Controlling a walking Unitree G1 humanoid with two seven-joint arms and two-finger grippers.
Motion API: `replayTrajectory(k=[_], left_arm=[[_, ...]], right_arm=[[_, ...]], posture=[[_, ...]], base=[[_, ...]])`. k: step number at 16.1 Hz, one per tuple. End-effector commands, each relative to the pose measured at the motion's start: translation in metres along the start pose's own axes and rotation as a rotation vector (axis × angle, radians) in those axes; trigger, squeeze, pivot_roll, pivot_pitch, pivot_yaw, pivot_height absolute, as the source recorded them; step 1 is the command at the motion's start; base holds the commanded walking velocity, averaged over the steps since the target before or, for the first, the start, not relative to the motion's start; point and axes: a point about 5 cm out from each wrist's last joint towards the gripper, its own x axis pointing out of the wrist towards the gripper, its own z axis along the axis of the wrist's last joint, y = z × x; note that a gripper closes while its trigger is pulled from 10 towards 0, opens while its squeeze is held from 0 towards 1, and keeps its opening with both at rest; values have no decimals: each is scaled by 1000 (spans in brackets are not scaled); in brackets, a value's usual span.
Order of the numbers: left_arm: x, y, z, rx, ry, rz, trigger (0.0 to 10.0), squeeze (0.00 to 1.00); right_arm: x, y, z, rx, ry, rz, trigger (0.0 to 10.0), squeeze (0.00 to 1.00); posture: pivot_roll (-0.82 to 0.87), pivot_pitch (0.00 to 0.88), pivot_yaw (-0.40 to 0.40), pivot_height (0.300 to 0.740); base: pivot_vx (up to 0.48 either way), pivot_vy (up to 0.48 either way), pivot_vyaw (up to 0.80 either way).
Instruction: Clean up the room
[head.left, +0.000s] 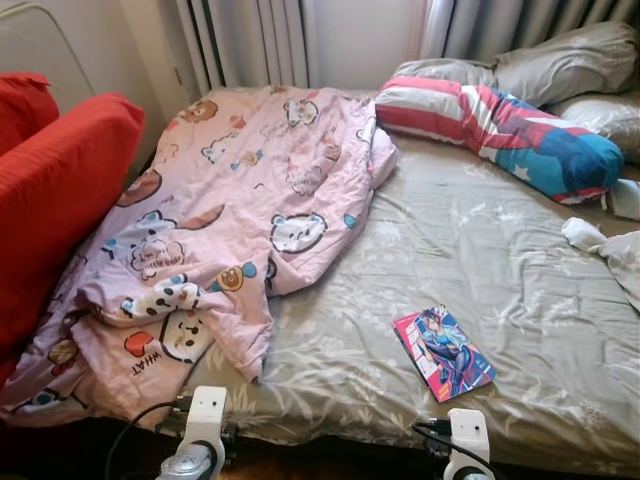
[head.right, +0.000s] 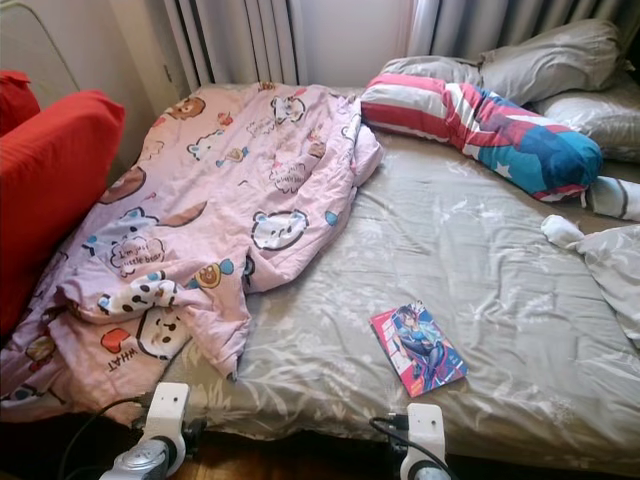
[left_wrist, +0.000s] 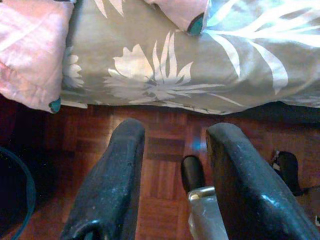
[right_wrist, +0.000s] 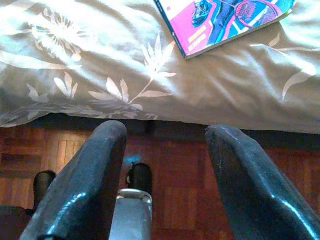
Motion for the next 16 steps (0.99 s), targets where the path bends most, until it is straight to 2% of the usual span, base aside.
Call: replayTrajectory(k=[1,7,16], left_arm=[[-2,-1,-7,16,22,-1,10000,0],[-2,1,-9,0,13,14,10000,0],[-4,1,-16,-19,27,16,10000,0]], right_arm=[[-1,-1,-3,-2,12,-1,10000,0],[-1,-5,-3,-15,18,-3,10000,0],[-1,-5,-4,-25,18,7,10000,0]], posture=[[8,113,13,740],[20,115,1,740],[22,123,-3,740]], base=[[0,-259,0],[0,-356,0],[0,0,0]])
